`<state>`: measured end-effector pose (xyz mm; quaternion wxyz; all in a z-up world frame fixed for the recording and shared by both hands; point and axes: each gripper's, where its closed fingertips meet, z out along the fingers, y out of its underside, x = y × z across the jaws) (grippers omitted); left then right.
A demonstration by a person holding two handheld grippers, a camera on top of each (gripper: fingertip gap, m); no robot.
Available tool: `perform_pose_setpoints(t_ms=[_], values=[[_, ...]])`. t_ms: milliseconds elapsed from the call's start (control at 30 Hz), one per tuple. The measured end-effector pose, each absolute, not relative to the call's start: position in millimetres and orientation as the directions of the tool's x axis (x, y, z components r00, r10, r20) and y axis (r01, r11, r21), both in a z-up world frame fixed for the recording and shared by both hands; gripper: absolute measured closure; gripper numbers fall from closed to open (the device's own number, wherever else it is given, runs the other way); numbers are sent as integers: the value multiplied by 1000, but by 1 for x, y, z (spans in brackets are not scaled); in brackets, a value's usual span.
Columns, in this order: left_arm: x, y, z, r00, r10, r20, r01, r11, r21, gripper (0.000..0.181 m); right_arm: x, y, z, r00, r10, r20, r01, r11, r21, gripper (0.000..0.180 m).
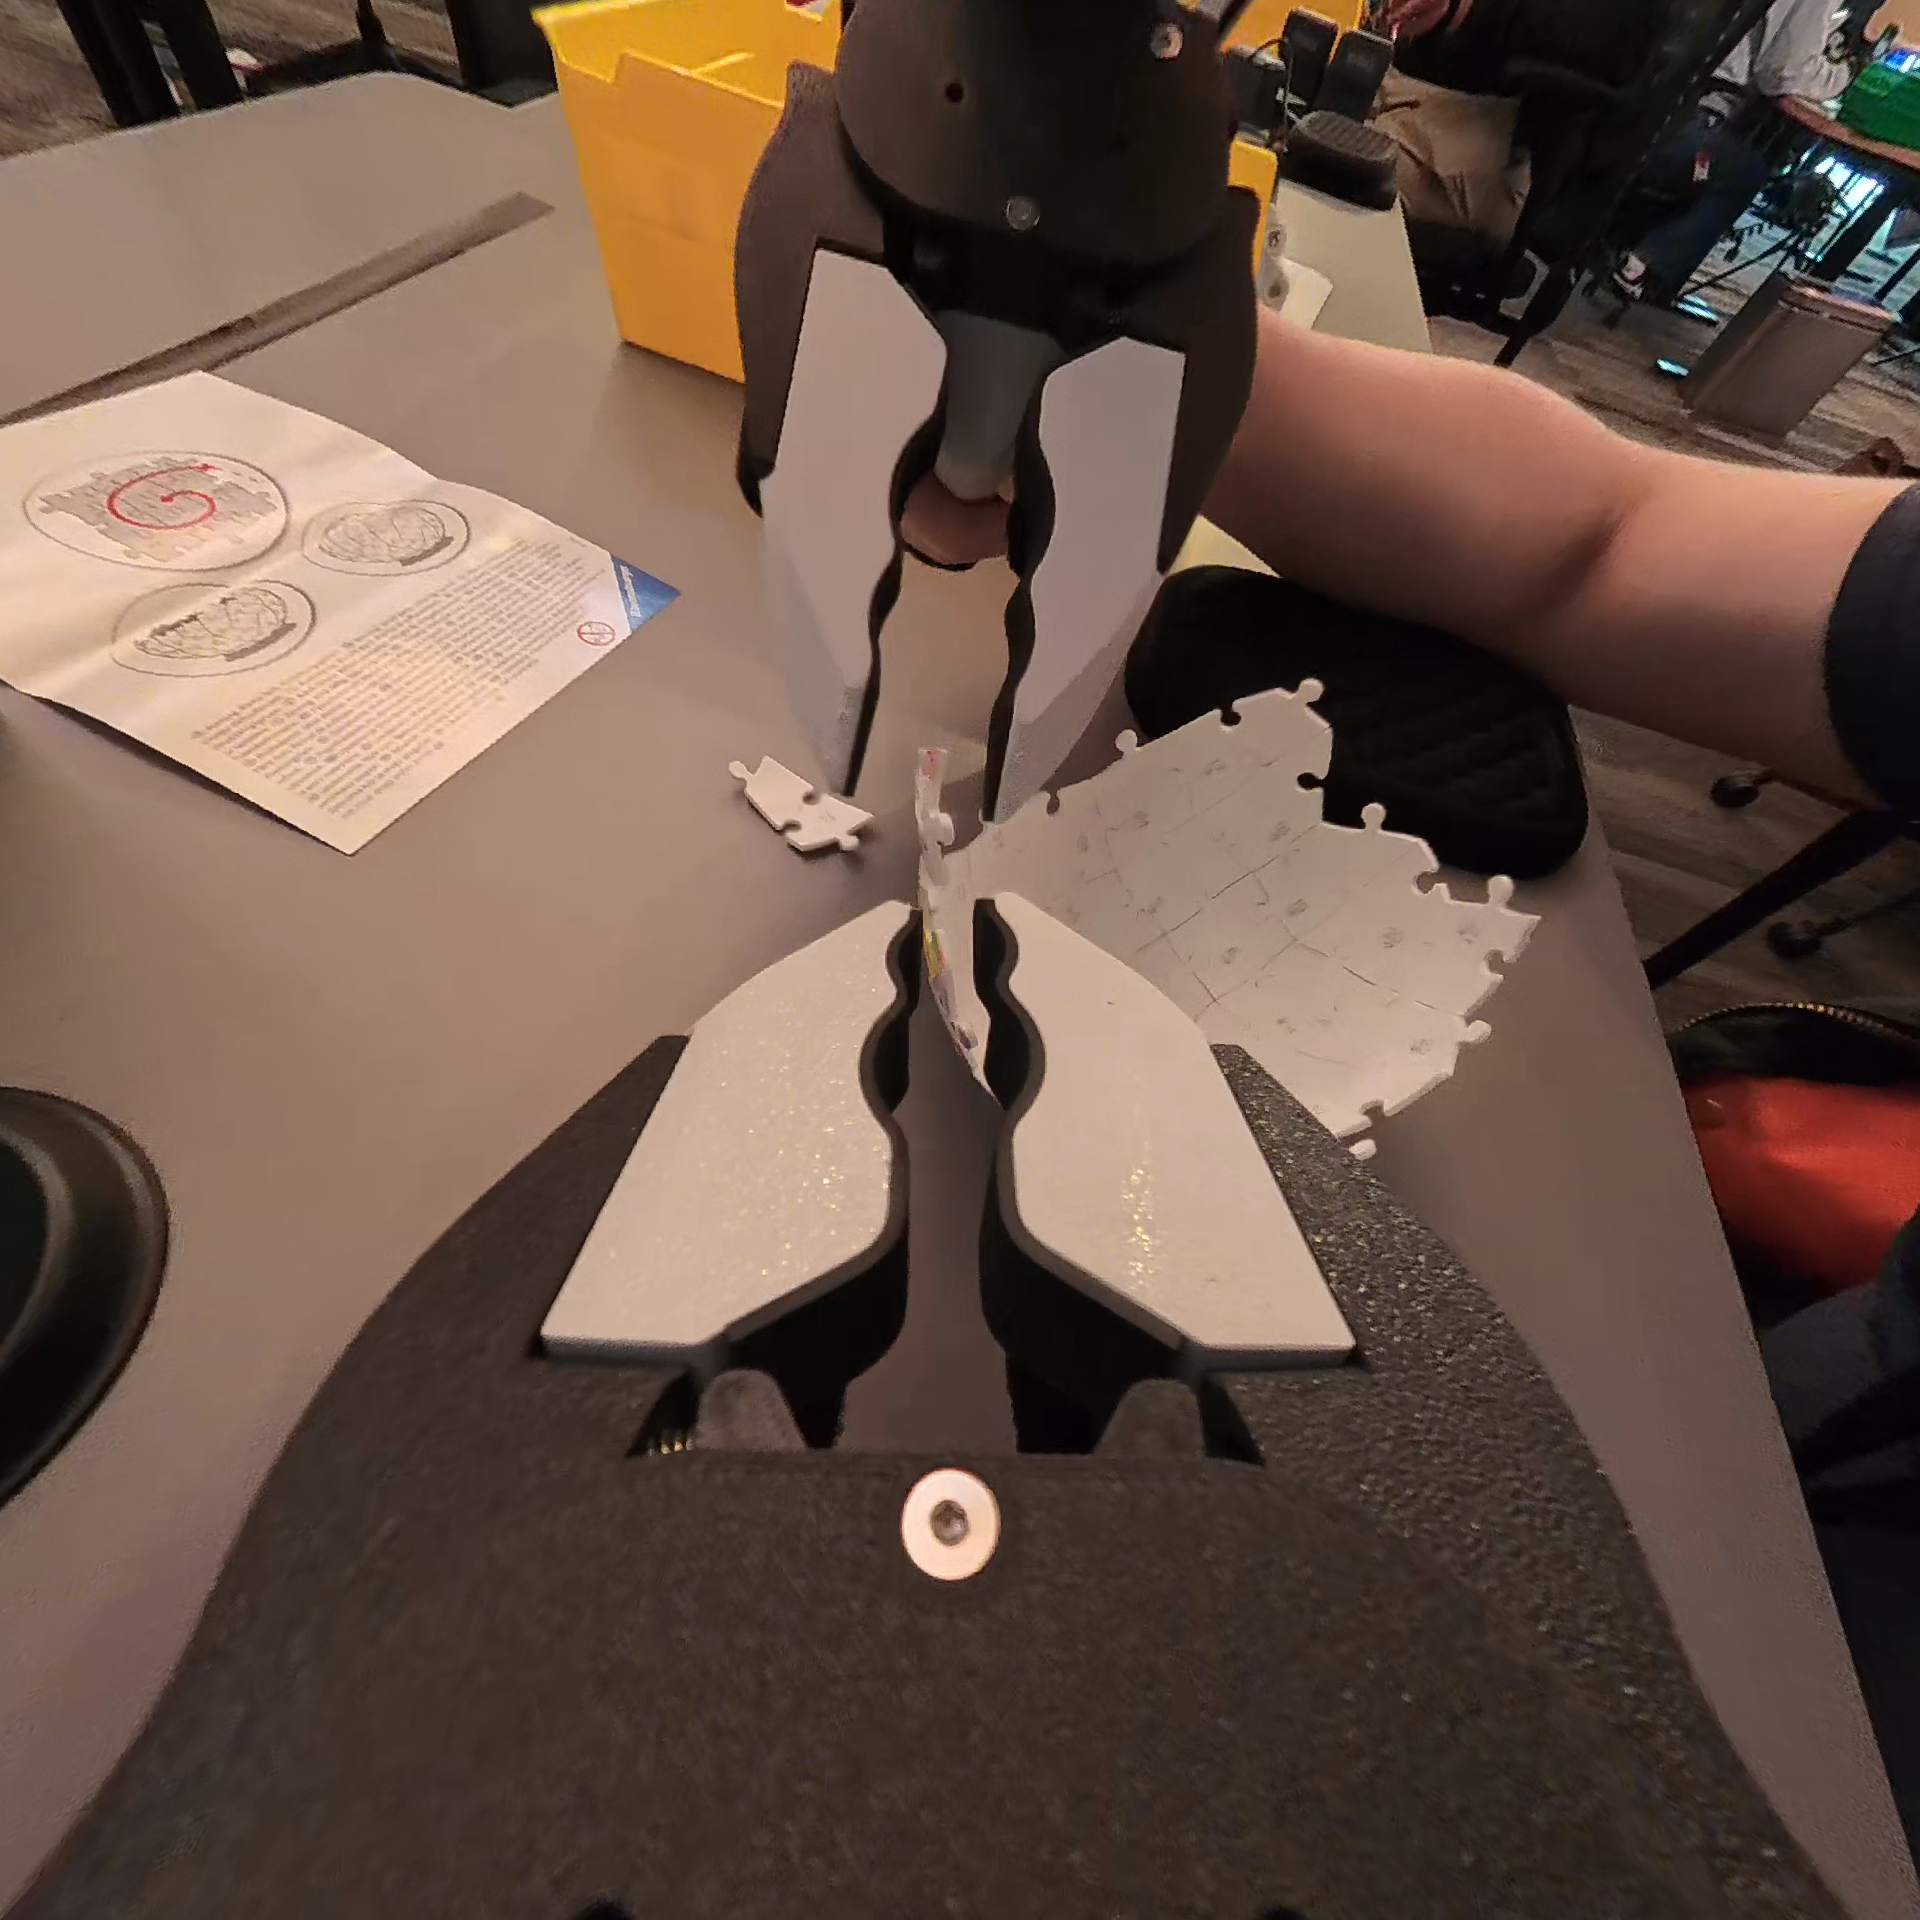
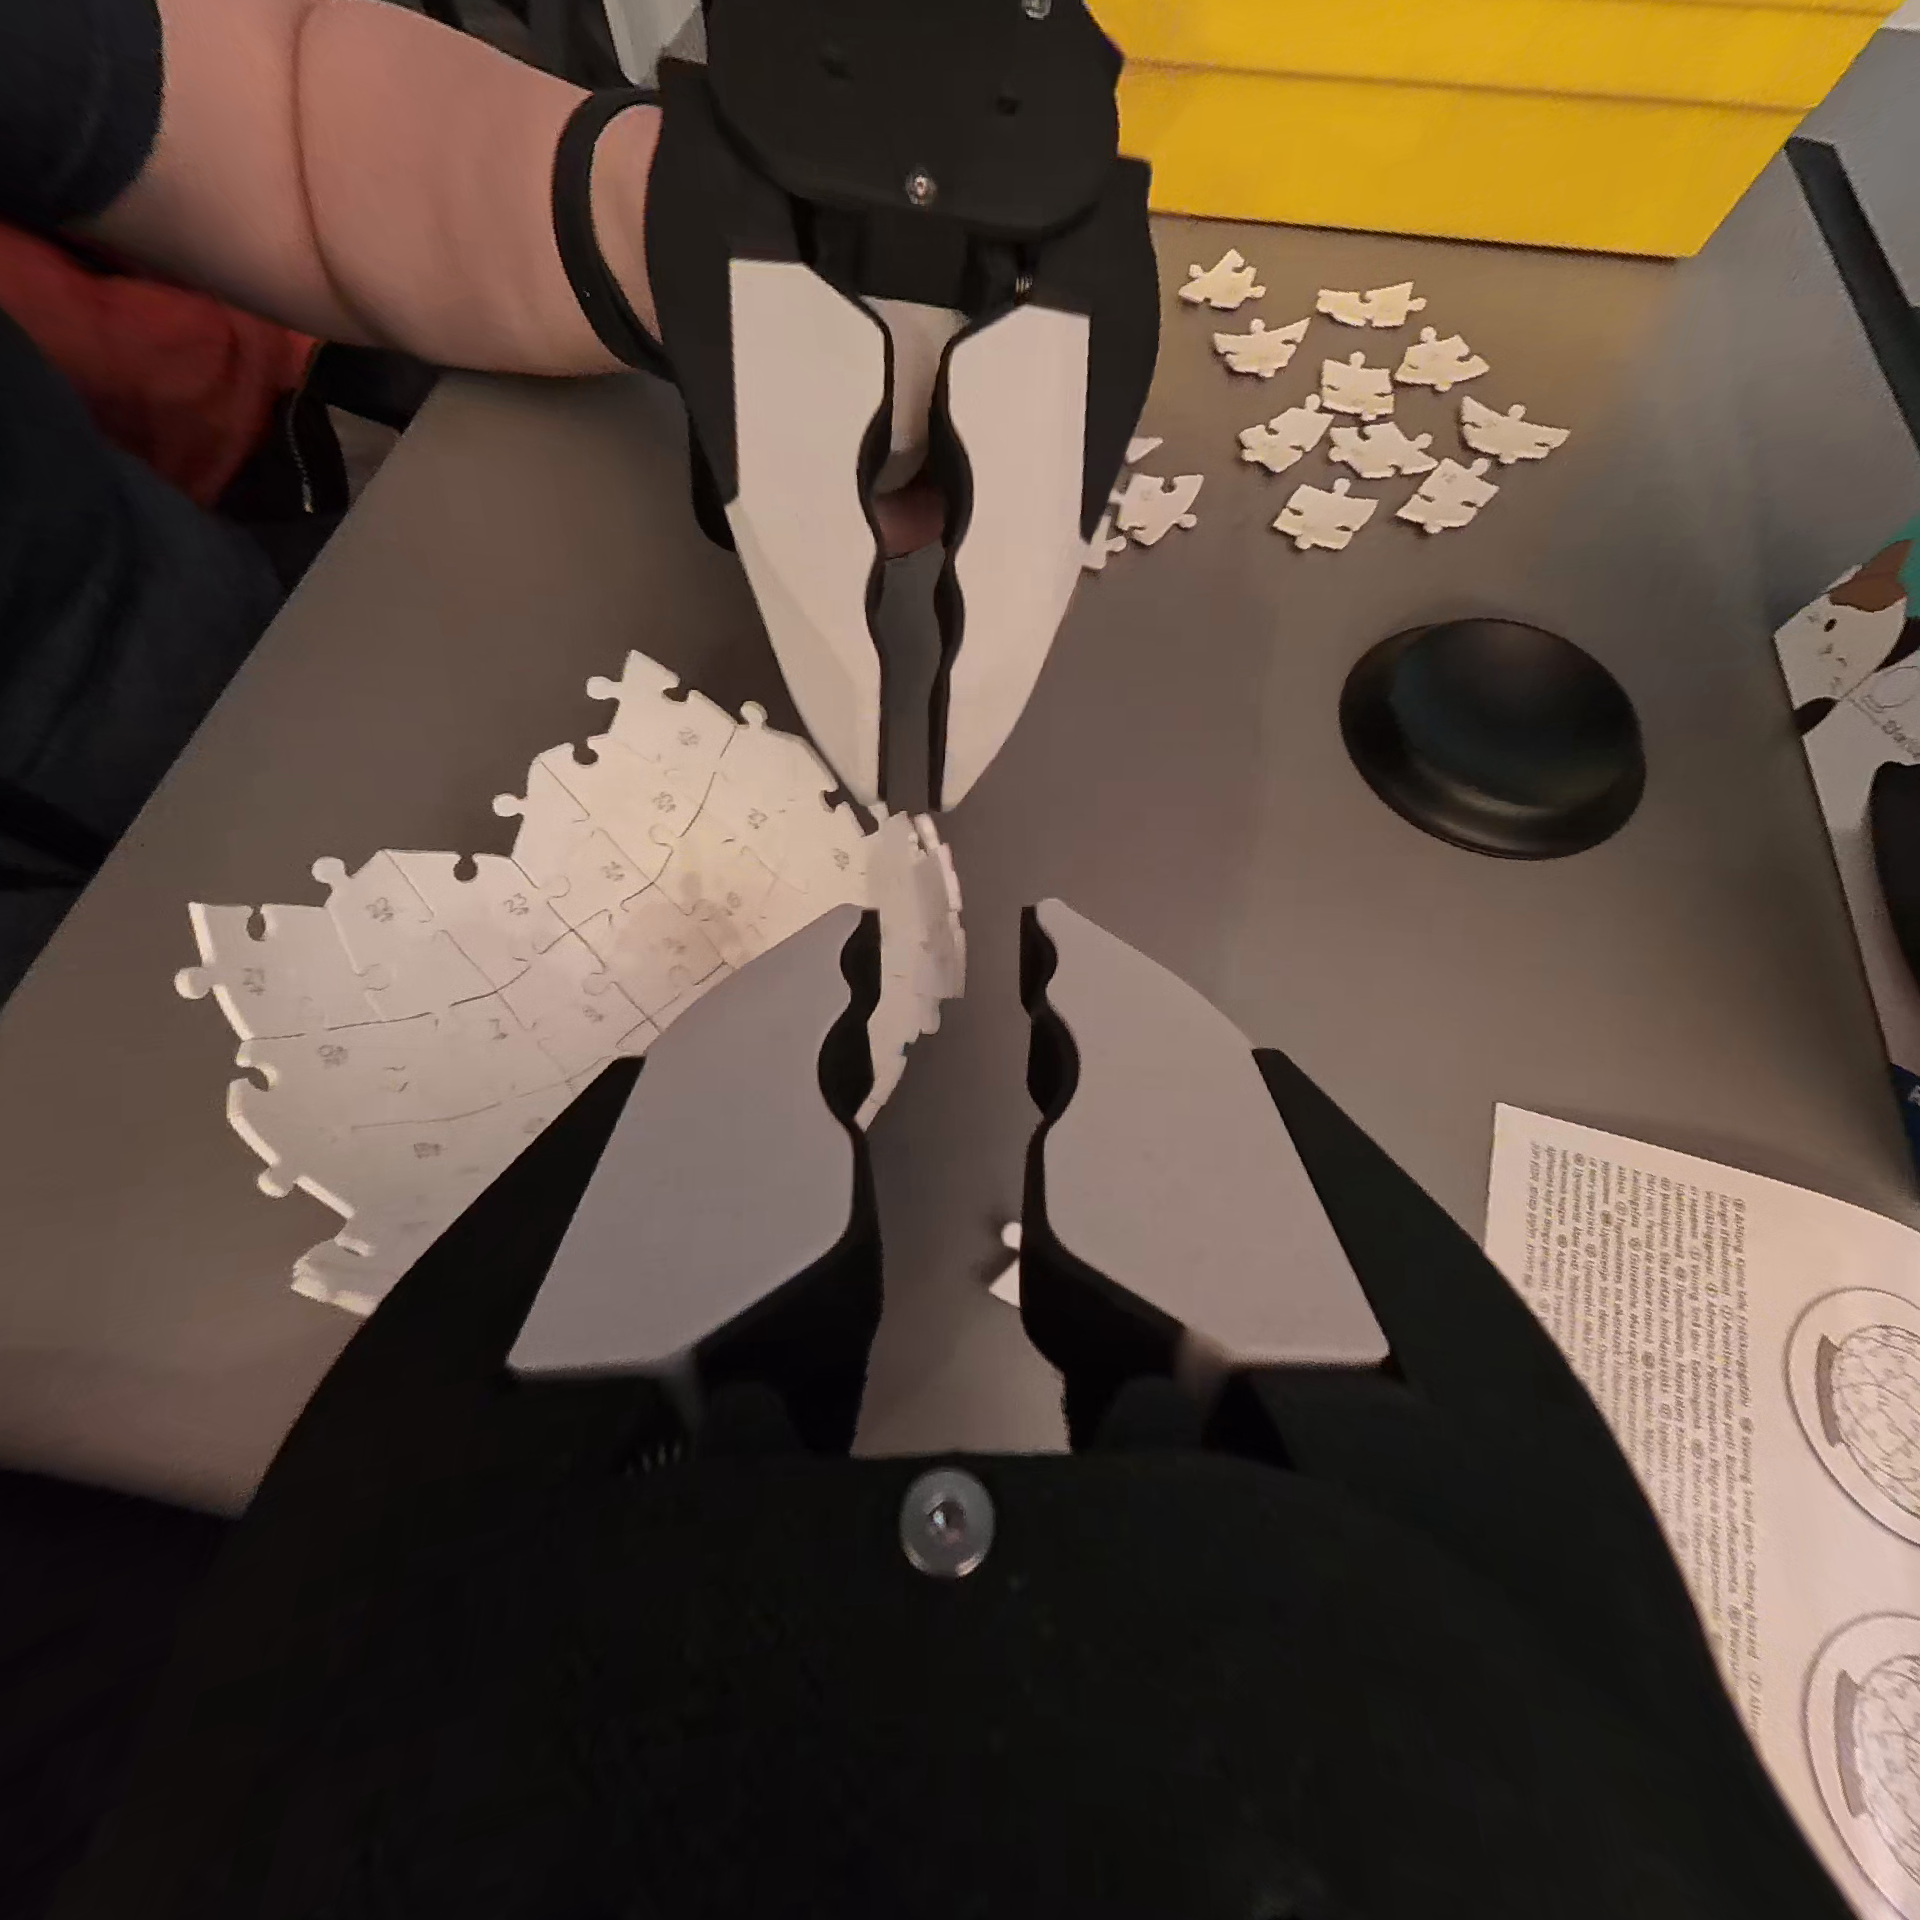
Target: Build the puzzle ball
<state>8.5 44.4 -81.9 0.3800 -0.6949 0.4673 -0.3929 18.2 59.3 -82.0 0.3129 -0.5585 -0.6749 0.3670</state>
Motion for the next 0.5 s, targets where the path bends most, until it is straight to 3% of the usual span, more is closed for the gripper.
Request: perform_pose_setpoints(t_ms=[500], values=[[9,45,-90,252,-945,210,-353,-291,-889,176,9,56,-95,-183,983,-6,553,98,-828,167]])
